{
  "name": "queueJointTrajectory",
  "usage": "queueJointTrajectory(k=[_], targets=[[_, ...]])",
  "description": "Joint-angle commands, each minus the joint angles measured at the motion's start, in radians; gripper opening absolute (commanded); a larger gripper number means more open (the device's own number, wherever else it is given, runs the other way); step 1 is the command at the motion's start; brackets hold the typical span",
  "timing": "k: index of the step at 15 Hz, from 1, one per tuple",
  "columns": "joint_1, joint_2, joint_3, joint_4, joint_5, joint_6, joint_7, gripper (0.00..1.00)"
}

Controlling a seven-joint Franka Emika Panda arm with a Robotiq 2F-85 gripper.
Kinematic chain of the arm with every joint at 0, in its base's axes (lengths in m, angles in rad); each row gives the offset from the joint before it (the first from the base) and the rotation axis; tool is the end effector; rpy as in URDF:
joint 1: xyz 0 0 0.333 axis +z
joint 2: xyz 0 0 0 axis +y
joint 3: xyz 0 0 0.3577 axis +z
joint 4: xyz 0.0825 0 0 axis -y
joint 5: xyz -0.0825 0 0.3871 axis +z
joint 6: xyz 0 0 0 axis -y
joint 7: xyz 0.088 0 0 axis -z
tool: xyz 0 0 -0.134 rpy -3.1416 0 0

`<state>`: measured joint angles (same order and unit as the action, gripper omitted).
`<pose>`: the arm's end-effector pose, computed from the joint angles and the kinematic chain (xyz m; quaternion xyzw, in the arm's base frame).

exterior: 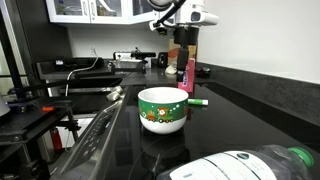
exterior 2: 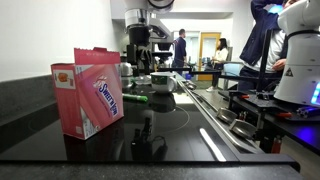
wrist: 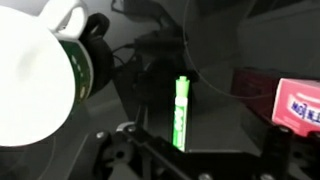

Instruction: Put the marker into the mug.

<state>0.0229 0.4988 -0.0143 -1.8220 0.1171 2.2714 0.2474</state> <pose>0.6644 0.0118 0.2662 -0.9865 0.1567 0.0295 0.0369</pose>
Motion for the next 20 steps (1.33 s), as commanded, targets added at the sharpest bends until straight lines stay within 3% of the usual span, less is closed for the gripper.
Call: queueJointTrajectory(k=[1, 5, 9, 11, 12, 13, 15, 20], targets=[[0.018, 0.096, -0.033, 0.127, -0.041, -0.057, 0.045, 1.00], [0.015, 0.189, -0.034, 0.235, -0.042, -0.107, 0.032, 0.84], [0.026, 0.262, -0.026, 0.325, -0.038, -0.167, 0.031, 0.88], [0.031, 0.292, -0.025, 0.365, -0.035, -0.190, 0.031, 0.77], [0.033, 0.306, -0.027, 0.386, -0.035, -0.204, 0.033, 0.65], [0.033, 0.320, -0.027, 0.407, -0.033, -0.216, 0.035, 0.67], [0.030, 0.342, -0.027, 0.442, -0.030, -0.234, 0.037, 0.57], [0.020, 0.384, -0.027, 0.505, -0.019, -0.265, 0.042, 0.53]])
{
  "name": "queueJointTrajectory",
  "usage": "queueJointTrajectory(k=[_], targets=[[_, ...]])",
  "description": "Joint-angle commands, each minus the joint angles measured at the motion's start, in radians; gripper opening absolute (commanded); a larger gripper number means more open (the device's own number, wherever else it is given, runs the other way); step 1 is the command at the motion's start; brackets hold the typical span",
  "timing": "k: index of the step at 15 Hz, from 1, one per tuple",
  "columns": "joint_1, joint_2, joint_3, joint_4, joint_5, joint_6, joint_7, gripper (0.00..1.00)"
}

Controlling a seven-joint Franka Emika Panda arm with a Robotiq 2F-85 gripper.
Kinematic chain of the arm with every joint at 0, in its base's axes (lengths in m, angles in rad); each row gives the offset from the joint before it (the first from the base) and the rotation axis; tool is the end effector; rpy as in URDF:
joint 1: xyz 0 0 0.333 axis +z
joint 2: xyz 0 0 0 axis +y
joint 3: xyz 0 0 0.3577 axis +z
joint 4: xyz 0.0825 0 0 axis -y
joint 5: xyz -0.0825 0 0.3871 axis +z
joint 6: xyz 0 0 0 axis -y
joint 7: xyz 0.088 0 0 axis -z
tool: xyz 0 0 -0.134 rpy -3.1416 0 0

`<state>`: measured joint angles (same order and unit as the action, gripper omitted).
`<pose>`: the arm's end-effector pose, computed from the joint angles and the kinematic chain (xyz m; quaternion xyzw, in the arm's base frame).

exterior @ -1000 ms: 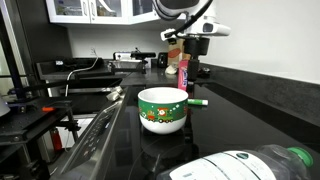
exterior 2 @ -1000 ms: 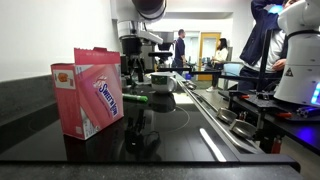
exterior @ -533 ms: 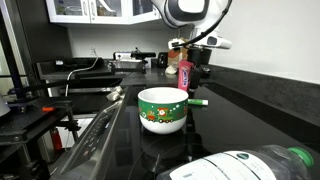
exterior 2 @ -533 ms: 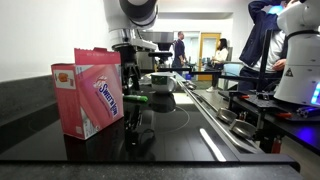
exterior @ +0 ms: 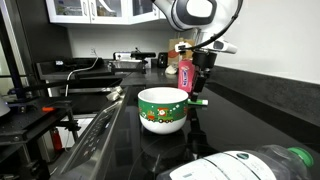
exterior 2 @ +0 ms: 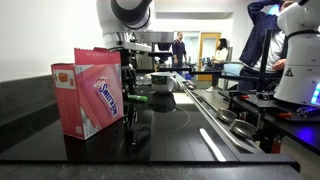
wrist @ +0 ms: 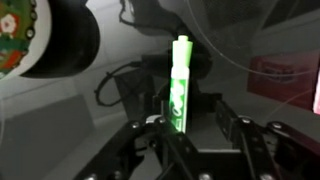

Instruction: Put the marker into the mug.

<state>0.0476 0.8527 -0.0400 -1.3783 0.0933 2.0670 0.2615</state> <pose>0.7450 0.0186 0.1878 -0.9857 0.1459 0.0838 0.0124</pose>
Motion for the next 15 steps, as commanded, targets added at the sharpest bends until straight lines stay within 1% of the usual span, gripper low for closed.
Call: queueJointTrajectory(k=[1, 3, 4, 5, 6, 7, 8, 9, 10, 11, 12, 15], targets=[[-0.007, 0.036, -0.002, 0.068, 0.007, -0.068, 0.028, 0.55], [-0.013, 0.047, 0.000, 0.081, 0.012, -0.080, 0.026, 0.53], [-0.016, 0.052, 0.001, 0.086, 0.014, -0.085, 0.025, 0.30], [-0.017, 0.055, 0.001, 0.090, 0.014, -0.091, 0.023, 0.28], [-0.021, 0.057, 0.005, 0.094, 0.018, -0.095, 0.016, 0.24], [-0.023, 0.058, 0.006, 0.097, 0.019, -0.098, 0.014, 0.17], [-0.026, 0.058, 0.006, 0.098, 0.020, -0.097, 0.011, 0.08], [-0.026, 0.057, 0.005, 0.097, 0.021, -0.090, 0.014, 0.01], [-0.025, 0.055, -0.001, 0.093, 0.020, -0.076, 0.026, 0.01], [-0.024, 0.045, -0.008, 0.079, 0.023, -0.044, 0.049, 0.05], [-0.019, 0.039, -0.021, 0.069, 0.018, -0.014, 0.080, 0.05], [-0.009, 0.006, -0.057, 0.029, 0.026, 0.078, 0.213, 0.05]])
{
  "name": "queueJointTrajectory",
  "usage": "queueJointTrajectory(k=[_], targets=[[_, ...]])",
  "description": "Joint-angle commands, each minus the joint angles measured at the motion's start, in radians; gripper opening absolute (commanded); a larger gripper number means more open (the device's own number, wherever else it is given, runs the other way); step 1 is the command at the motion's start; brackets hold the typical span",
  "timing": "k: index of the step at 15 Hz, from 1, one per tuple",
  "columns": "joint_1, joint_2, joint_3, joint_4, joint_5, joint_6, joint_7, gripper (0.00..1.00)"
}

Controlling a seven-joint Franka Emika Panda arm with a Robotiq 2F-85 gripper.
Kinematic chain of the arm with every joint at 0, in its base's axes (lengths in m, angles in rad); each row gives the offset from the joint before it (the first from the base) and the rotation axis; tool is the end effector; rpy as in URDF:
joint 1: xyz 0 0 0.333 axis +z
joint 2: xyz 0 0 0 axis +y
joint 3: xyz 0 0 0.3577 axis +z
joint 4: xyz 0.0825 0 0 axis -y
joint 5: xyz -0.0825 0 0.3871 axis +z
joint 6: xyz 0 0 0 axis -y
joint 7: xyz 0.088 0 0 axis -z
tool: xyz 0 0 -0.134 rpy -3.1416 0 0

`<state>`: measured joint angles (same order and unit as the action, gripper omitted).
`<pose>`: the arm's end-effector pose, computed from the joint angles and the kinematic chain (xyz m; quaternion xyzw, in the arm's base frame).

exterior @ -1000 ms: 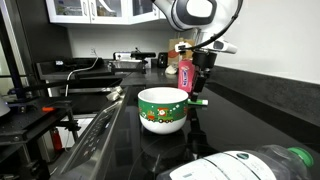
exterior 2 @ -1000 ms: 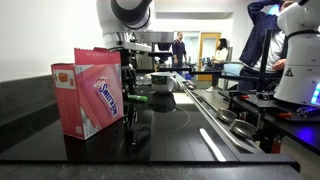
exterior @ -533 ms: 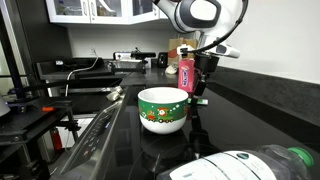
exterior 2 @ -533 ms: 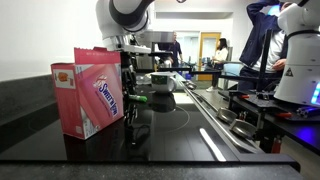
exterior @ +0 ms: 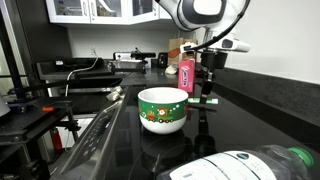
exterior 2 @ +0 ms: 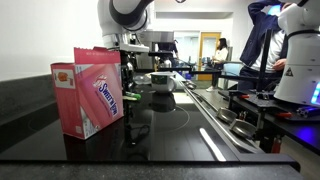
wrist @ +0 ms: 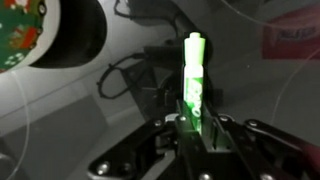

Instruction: Put the marker into the mug.

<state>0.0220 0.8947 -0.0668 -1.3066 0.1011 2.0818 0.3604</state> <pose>0.7636 -0.0152 0.1883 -0.9743 0.2168 0.0603 0.0064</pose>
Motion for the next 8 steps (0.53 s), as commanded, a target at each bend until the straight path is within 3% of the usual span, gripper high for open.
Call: queueJointTrajectory(k=[1, 8], targets=[[0.028, -0.048, -0.047, -0.055, 0.012, 0.086, 0.169, 0.05], [0.155, -0.123, -0.201, -0.145, -0.108, 0.137, 0.557, 0.05]])
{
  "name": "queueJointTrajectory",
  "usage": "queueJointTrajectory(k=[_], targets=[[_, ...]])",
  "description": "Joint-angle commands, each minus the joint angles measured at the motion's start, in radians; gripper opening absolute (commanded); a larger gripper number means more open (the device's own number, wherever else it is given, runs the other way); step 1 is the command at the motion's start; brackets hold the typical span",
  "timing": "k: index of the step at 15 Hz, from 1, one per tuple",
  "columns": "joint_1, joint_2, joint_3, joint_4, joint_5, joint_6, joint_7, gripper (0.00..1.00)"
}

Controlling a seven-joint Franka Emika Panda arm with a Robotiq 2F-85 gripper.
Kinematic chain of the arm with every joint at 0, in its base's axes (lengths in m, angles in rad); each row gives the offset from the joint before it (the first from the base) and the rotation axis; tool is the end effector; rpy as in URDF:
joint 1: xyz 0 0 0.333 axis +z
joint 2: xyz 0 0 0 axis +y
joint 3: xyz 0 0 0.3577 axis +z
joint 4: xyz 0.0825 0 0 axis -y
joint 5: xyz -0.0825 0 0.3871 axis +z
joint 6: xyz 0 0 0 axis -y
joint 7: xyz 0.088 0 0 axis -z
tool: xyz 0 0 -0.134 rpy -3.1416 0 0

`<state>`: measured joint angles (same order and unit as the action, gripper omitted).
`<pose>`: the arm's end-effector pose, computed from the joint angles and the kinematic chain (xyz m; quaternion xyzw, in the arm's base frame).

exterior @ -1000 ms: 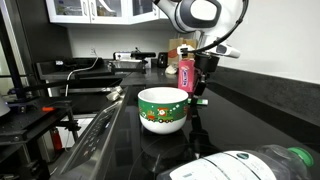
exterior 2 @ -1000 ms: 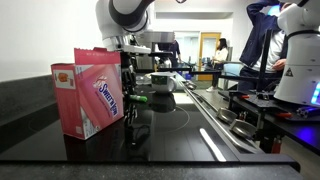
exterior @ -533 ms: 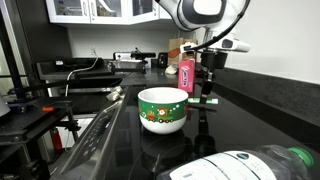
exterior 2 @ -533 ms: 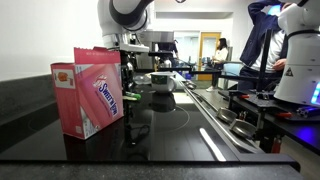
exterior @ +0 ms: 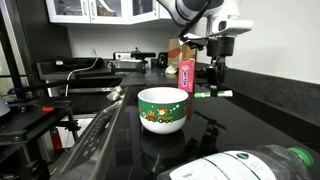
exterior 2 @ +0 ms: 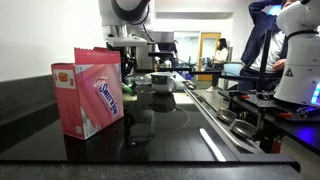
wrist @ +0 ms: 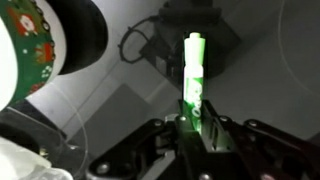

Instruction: Put the marker into the mug.

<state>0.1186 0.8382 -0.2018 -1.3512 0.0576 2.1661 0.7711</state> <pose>0.7700 -0.0259 0.2262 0.9155 -0.3990 0.0138 0.0494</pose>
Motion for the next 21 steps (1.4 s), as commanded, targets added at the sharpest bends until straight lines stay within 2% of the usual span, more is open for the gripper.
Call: queueJointTrajectory(k=[1, 6, 9, 11, 14, 17, 21], targets=[[0.075, -0.084, -0.088, -0.126, -0.095, 0.068, 0.198, 0.05], [0.146, -0.174, -0.197, -0.288, -0.291, 0.243, 0.480, 0.05], [0.194, -0.210, -0.263, -0.361, -0.448, 0.276, 0.659, 0.05], [0.192, -0.255, -0.250, -0.413, -0.505, 0.249, 0.709, 0.05], [0.169, -0.333, -0.197, -0.494, -0.526, 0.221, 0.708, 0.05], [0.178, -0.402, -0.199, -0.551, -0.592, 0.206, 0.773, 0.05], [0.147, -0.507, -0.155, -0.623, -0.654, 0.110, 0.826, 0.05]])
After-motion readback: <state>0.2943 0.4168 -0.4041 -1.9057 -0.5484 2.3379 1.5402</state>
